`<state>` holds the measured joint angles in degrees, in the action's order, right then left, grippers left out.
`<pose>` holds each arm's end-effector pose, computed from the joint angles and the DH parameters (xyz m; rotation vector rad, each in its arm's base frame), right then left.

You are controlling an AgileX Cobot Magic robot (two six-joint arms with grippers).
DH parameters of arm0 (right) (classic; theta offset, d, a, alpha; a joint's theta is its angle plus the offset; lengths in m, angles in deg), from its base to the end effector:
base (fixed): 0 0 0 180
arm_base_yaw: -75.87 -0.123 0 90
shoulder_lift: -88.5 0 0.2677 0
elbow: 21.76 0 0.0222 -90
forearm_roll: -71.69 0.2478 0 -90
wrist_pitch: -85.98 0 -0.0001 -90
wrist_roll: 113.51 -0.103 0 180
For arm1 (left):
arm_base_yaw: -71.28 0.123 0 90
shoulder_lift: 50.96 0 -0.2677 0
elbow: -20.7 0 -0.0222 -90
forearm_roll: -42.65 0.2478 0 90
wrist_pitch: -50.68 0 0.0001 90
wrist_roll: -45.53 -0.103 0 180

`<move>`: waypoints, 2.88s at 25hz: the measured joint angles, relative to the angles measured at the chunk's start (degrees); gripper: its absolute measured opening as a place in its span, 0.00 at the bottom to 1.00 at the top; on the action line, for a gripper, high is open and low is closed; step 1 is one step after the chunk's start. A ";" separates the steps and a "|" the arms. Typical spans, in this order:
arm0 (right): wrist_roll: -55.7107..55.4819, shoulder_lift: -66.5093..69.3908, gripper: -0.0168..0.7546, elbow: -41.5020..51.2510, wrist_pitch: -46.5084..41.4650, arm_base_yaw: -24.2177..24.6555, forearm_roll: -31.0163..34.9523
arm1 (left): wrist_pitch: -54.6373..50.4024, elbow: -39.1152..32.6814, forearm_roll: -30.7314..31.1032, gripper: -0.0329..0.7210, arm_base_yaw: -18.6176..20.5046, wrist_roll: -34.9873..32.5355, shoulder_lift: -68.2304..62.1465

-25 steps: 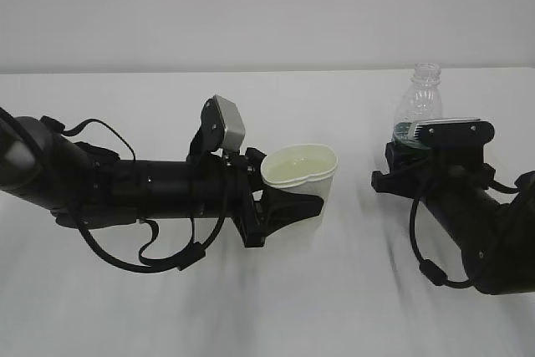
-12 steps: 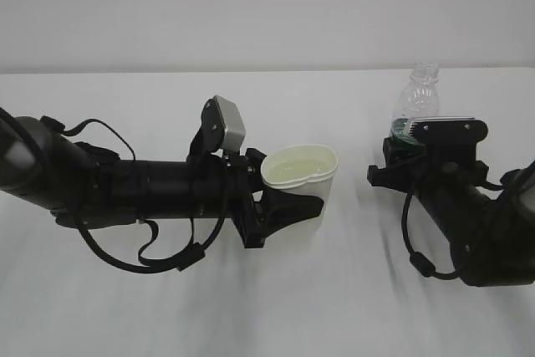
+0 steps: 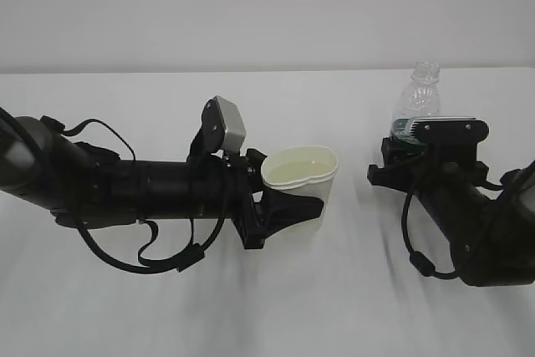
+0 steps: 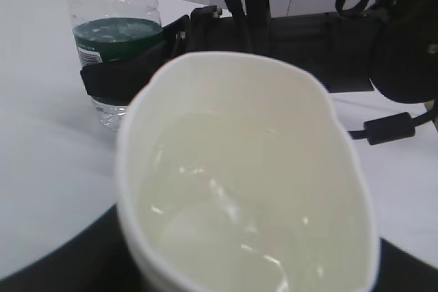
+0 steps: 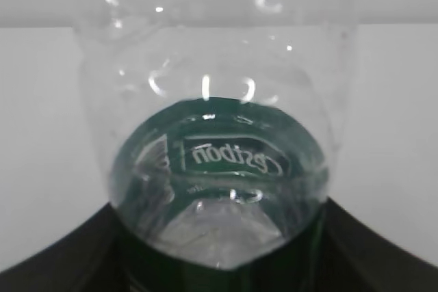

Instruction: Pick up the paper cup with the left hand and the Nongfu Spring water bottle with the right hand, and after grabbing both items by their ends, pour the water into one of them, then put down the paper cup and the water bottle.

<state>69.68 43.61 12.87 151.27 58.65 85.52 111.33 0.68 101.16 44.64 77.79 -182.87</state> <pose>0.3435 0.0831 0.0458 -0.0783 1.8264 0.0440 0.3055 -0.2388 0.0914 1.0762 1.5875 -1.0303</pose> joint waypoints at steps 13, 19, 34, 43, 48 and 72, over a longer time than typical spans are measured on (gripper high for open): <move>0.00 0.00 0.81 0.00 0.10 0.00 0.00 | 0.00 0.00 0.00 0.62 0.00 0.00 0.00; 0.00 -0.81 0.84 0.47 0.10 0.00 0.00 | 0.00 0.00 0.02 0.62 0.00 0.00 0.00; 0.73 -5.86 0.84 7.02 0.33 0.00 -1.37 | -1.52 0.00 -1.31 0.62 0.00 0.00 0.00; 0.85 -13.67 0.84 12.54 0.33 0.00 -4.28 | -1.77 0.00 -1.43 0.62 0.00 0.00 0.00; 0.85 -17.77 0.84 16.62 0.33 0.00 -4.92 | -2.00 0.00 -1.76 0.62 0.32 -0.52 0.00; -3.18 -28.21 0.84 26.21 0.33 0.00 -9.53 | -0.79 0.00 -2.45 0.62 12.97 -0.74 0.00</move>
<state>66.49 15.40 39.08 151.59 58.65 75.99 110.54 0.68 98.71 57.61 77.05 -182.87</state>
